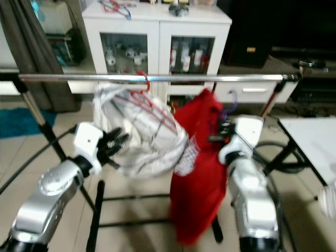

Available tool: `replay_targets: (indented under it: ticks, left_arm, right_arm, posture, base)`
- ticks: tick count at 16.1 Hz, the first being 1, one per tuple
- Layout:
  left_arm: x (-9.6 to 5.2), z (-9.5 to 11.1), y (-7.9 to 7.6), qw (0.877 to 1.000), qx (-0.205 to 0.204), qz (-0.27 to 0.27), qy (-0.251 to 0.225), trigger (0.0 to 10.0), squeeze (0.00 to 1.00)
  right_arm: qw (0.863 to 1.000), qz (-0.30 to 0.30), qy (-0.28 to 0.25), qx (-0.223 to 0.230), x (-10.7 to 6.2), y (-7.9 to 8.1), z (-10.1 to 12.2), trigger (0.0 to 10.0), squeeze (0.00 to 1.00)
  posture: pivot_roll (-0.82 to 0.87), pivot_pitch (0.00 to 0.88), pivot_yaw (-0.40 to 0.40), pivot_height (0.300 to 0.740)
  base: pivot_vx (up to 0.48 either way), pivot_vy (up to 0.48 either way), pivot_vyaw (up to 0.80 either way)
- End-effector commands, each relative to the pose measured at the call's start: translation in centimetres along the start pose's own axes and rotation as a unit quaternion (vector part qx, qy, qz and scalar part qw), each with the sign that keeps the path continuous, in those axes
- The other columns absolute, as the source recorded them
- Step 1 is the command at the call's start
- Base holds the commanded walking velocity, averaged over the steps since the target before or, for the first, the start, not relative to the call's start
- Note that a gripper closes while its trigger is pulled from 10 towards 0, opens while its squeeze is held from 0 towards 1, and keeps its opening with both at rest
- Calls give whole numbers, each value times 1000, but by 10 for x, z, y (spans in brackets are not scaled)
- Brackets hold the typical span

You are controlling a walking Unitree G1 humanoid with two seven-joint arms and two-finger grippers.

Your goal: Hang hanger

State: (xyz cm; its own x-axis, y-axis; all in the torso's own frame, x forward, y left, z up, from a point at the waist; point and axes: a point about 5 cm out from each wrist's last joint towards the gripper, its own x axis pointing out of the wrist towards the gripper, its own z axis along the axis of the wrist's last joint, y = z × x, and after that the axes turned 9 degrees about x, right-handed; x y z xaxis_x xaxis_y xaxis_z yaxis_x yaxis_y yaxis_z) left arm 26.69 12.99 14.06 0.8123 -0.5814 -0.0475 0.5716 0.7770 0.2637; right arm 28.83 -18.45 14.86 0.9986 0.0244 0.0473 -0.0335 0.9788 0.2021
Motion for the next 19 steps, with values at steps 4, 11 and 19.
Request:
replay_targets:
  ticks: [4,11,19]
  left_arm:
    - [-3,13,-3,997,5,-80,-21,10000,0]
    - [-5,31,-2,987,10,-155,-37,10000,0]
    - [-7,55,-13,974,-22,-203,-100,10000,0]
  right_arm:
    - [999,32,-8,-5,34,3,16,10000,0]
    - [994,75,78,-23,106,28,19,10000,0]
    - [980,77,183,6,107,20,-10,10000,384]
  posture:
    - [-29,0,-33,740]
    - [7,0,-32,740]
    - [8,0,-21,740]
  base:
    - [0,0,0]
    - [0,0,0]
    - [0,0,0]
